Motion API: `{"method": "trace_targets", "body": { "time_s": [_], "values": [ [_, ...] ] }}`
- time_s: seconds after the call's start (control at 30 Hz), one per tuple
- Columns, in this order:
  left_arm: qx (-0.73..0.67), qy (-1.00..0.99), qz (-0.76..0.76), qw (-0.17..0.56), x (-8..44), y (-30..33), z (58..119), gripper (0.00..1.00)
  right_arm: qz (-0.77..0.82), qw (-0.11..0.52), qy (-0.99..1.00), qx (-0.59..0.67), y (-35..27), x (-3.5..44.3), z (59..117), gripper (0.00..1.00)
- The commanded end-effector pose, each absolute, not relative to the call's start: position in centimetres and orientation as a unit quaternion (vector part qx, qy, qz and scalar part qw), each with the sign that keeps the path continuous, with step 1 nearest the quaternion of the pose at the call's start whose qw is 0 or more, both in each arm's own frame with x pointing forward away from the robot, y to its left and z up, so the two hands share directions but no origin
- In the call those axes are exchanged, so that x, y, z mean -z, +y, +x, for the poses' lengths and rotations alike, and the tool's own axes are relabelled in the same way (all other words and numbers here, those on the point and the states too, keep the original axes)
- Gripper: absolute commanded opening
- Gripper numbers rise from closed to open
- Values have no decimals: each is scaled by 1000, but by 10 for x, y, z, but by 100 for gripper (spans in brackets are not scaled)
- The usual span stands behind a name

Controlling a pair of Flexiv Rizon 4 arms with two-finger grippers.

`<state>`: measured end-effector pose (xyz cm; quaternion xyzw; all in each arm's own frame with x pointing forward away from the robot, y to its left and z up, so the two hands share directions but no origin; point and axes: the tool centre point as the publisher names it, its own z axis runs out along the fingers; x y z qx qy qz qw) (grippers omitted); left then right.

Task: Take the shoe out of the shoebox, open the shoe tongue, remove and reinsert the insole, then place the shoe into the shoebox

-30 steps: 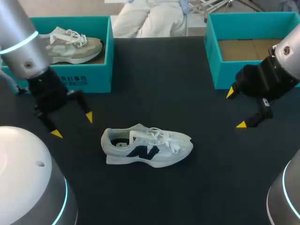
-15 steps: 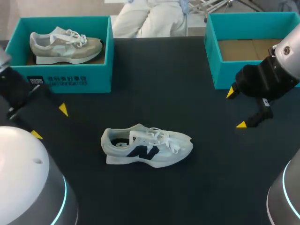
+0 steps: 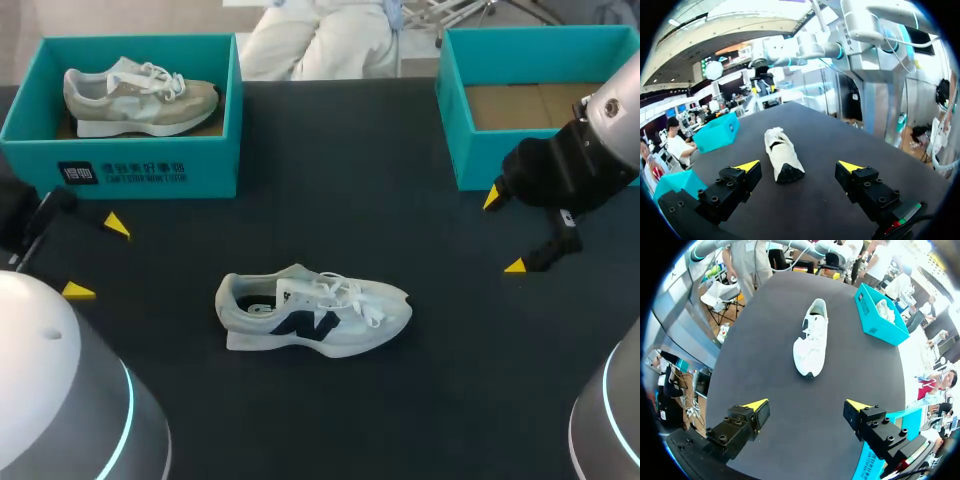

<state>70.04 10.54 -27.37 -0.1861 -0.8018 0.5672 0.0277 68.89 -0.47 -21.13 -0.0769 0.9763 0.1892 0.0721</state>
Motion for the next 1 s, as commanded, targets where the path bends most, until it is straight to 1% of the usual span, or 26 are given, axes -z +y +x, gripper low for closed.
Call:
{"method": "trace_targets", "body": {
  "time_s": [0.03, 0.3, 0.53, 0.73, 1.0],
  "values": [
    [-673, -739, -32, -2, 292, 107, 696, 100, -77, 72, 977, -188, -4, 212, 689, 100],
    [-676, -735, 25, -38, 329, 109, 704, 100, -77, 72, 977, -188, -4, 212, 689, 100],
    [-658, -752, 43, -20, 358, 110, 704, 100, -77, 72, 977, -188, -4, 212, 689, 100],
    [-636, -770, 41, -9, 367, 112, 703, 100, -77, 72, 977, -188, -4, 212, 689, 100],
    [-628, -777, 38, -18, 373, 110, 702, 100, -77, 72, 977, -188, -4, 212, 689, 100]
  ]
}}
